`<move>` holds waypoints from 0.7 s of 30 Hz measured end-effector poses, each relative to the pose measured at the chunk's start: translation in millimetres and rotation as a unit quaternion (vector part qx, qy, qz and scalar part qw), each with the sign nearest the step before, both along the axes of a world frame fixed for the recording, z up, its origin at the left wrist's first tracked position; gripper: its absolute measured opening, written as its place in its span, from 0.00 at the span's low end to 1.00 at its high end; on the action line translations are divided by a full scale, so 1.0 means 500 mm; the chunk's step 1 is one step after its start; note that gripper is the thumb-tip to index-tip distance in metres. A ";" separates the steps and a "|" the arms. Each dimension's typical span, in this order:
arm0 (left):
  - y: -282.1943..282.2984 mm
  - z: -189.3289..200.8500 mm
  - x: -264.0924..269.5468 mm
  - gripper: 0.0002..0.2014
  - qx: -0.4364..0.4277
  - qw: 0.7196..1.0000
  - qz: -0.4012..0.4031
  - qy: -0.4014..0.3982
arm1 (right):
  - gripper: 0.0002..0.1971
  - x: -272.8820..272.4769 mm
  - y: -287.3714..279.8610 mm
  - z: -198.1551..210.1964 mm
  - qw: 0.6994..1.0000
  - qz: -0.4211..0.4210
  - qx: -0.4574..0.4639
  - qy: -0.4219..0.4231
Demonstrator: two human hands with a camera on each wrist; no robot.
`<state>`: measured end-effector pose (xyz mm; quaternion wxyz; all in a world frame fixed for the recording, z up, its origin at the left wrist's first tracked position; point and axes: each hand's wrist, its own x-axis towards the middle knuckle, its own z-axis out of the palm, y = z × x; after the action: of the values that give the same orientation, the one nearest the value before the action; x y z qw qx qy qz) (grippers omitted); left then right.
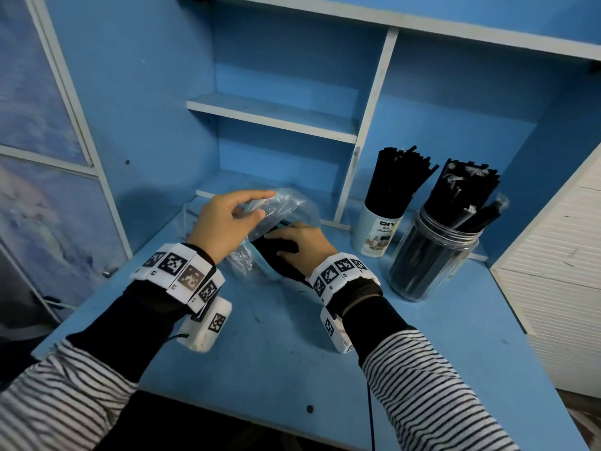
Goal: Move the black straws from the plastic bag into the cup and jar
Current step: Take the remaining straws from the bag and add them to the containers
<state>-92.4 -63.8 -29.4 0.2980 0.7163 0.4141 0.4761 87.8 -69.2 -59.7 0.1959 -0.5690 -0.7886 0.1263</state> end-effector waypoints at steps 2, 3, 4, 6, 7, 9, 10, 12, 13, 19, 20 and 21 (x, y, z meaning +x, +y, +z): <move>-0.001 -0.003 0.000 0.17 -0.004 1.000 0.002 0.005 | 0.20 0.001 0.000 0.000 1.000 -0.002 0.022 0.018; 0.001 -0.006 -0.001 0.18 -0.009 1.000 0.003 0.004 | 0.20 0.001 0.001 0.000 0.999 -0.005 0.029 0.025; 0.002 -0.007 -0.001 0.18 -0.012 1.000 0.003 0.003 | 0.19 0.001 0.002 -0.001 0.999 -0.007 0.036 0.033; 0.005 -0.009 -0.002 0.19 -0.018 1.000 0.002 0.003 | 0.18 0.001 0.003 -0.002 0.997 -0.014 0.049 0.055; 0.005 -0.009 -0.002 0.19 -0.020 1.000 0.003 0.004 | 0.18 -0.001 0.003 -0.002 0.996 -0.016 0.057 0.065; 0.007 -0.007 -0.001 0.19 -0.021 1.000 0.005 0.003 | 0.17 -0.004 0.002 -0.001 0.993 -0.010 0.085 0.075; 0.007 -0.005 -0.001 0.19 -0.021 1.000 0.006 0.003 | 0.16 -0.005 0.000 -0.001 0.992 -0.004 0.101 0.075; 0.006 -0.001 -0.001 0.18 -0.019 1.000 0.013 0.005 | 0.16 -0.007 -0.003 0.001 0.989 0.007 0.129 0.070; 0.006 0.000 -0.002 0.18 -0.019 1.000 0.017 0.008 | 0.15 -0.007 -0.005 0.003 0.988 0.009 0.135 0.072; 0.007 -0.007 -0.004 0.18 -0.021 1.000 0.005 0.016 | 0.12 0.003 -0.027 0.025 0.987 0.001 0.124 0.100; 0.007 -0.009 -0.005 0.18 -0.021 1.000 0.005 0.019 | 0.12 0.009 -0.034 0.032 0.988 -0.007 0.112 0.108; 0.007 -0.009 -0.006 0.18 -0.021 0.999 0.006 0.023 | 0.12 0.017 -0.041 0.040 0.989 -0.016 0.099 0.113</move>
<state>-95.2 -60.1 -34.1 0.3004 0.7182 0.4352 0.4523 96.5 -89.9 -39.8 0.3410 -0.5414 -0.7609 0.1082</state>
